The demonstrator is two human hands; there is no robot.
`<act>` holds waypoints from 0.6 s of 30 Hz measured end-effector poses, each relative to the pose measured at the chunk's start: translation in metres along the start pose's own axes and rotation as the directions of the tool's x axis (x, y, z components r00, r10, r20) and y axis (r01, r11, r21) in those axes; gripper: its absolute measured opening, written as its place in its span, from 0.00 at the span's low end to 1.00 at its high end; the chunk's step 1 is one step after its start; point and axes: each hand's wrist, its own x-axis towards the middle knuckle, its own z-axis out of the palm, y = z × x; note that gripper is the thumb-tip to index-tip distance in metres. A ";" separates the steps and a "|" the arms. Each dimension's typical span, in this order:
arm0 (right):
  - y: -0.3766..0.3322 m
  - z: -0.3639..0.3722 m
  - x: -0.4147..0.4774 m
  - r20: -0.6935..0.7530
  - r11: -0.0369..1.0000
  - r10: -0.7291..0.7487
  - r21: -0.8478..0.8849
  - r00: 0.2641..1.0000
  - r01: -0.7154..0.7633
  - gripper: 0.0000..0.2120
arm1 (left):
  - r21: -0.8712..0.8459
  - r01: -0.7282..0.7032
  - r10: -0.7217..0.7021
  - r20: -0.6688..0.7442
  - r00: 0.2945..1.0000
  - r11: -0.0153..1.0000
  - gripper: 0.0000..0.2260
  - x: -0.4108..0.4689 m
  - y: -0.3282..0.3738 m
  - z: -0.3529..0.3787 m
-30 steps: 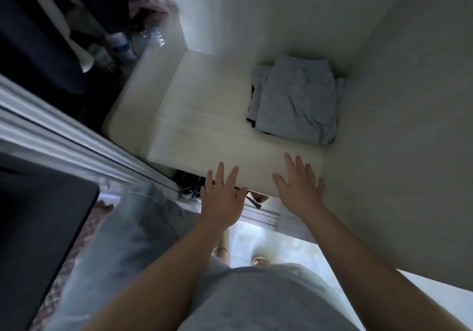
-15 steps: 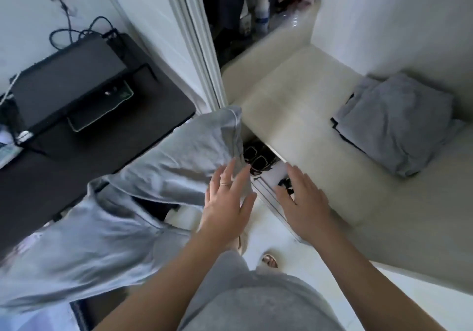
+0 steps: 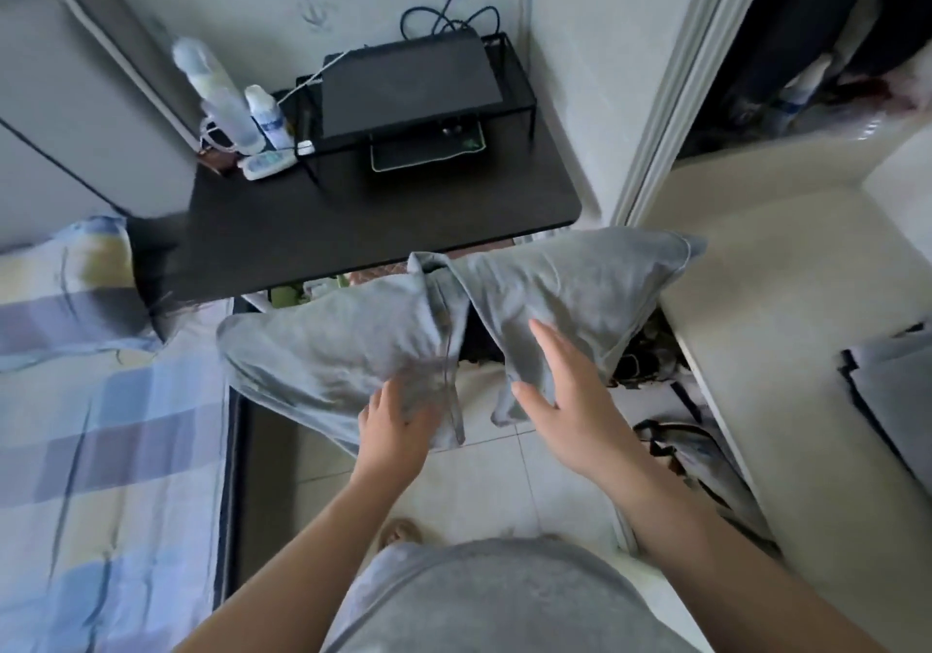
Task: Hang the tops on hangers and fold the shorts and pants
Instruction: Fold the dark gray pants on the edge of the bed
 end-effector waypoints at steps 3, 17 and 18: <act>-0.014 0.025 0.013 0.035 0.999 -0.027 0.038 0.999 0.026 0.33 | -0.189 0.196 -0.202 -0.011 0.979 0.962 0.23 0.009 -0.028 -0.019; -0.032 0.132 0.061 -0.108 0.875 0.338 0.401 0.935 -0.271 0.09 | -0.341 0.132 -0.103 0.100 0.990 0.931 0.07 0.047 -0.106 -0.112; -0.037 0.134 0.061 -0.156 0.875 0.349 0.408 0.924 -0.262 0.10 | -0.322 0.114 -0.079 0.120 0.990 0.940 0.05 0.047 -0.109 -0.116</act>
